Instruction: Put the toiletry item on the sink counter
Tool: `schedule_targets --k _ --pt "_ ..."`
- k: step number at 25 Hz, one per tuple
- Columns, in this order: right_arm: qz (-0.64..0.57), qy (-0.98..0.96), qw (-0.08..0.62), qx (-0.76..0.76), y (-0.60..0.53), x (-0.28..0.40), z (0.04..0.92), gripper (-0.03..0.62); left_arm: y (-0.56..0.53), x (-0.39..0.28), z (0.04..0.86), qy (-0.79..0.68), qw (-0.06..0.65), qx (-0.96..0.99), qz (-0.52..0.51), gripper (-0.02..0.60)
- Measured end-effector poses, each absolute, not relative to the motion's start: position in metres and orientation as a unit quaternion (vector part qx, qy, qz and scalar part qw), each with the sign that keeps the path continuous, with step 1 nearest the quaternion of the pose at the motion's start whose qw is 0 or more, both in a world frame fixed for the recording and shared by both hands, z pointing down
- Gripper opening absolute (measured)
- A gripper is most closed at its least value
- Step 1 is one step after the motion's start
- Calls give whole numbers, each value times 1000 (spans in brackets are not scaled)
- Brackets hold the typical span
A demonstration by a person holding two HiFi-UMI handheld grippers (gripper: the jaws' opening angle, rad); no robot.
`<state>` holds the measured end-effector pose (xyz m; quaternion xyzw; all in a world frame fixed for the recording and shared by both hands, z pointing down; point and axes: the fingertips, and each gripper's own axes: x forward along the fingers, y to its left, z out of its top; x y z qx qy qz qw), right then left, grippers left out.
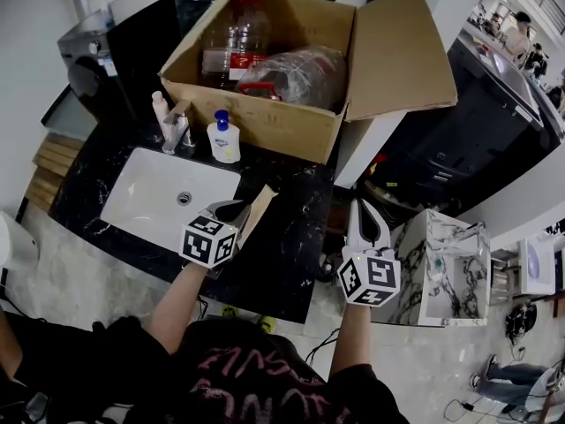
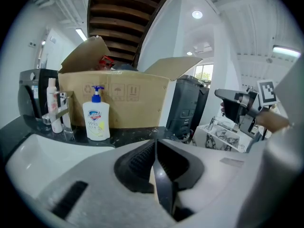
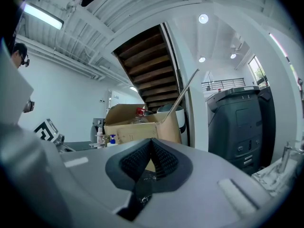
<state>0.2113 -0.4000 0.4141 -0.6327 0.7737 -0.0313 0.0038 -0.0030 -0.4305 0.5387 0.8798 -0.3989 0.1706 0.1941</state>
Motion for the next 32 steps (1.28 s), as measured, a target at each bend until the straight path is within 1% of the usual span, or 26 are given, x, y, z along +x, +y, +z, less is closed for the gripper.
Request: schedule_targets --k 4,15,27,32 --pt "-27 775 5 -632 -398 208 410 12 -431 -5 514 -401 169 886 159 -1" --pt "-22 776 4 -630 -392 202 402 12 -430 -18 418 -421 81 898 103 -2" --pt "-23 776 5 -630 -388 200 399 11 -420 -33 350 -435 -4 899 59 -2" --pt "-16 779 -1 -626 -389 196 395 11 -417 -39 342 -443 -8 896 44 -2"
